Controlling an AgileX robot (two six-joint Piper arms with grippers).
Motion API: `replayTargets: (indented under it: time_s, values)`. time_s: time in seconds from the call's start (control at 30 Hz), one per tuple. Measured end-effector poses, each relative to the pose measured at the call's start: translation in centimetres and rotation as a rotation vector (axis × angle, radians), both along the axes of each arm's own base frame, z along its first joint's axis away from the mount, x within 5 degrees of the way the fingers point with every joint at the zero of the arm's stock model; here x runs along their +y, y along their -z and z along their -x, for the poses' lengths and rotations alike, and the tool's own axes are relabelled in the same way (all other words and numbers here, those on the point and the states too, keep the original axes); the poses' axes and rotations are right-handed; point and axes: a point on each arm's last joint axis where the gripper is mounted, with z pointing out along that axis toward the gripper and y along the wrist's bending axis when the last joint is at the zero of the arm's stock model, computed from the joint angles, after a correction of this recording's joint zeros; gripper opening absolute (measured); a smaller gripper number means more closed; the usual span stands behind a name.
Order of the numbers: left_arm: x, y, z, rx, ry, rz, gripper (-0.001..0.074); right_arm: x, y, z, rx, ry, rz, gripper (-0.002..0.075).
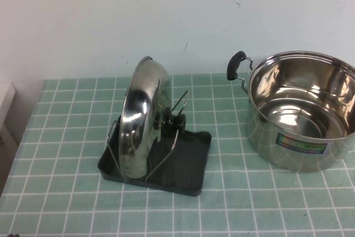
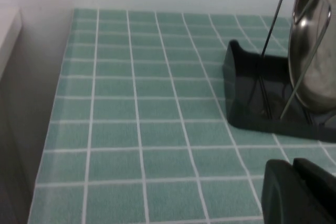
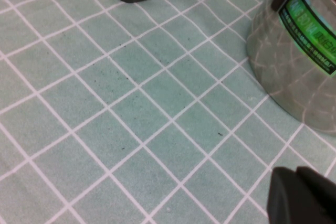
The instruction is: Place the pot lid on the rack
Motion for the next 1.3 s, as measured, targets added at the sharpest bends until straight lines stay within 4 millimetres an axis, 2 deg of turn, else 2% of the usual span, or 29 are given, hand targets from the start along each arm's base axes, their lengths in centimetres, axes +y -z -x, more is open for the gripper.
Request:
replayTargets:
  time_s: [0.37,0.9,1.3]
  values:
    - [0.33,0.06,0.26,-0.003,-0.056,-0.001,-0.0001,0.0,0.0,0.0,0.0,0.0,0.0,-0.0001]
    - [0.46,-0.04,0.39,-0.037,-0.049,-0.1,-0.0001,0.0,0.0,0.0,0.0,0.0,0.0,-0.0001]
    - [0.5,0.02,0.41,-0.031,-0.059,-0.096,-0.0001,0.0,0.0,0.0,0.0,0.0,0.0,-0.0001]
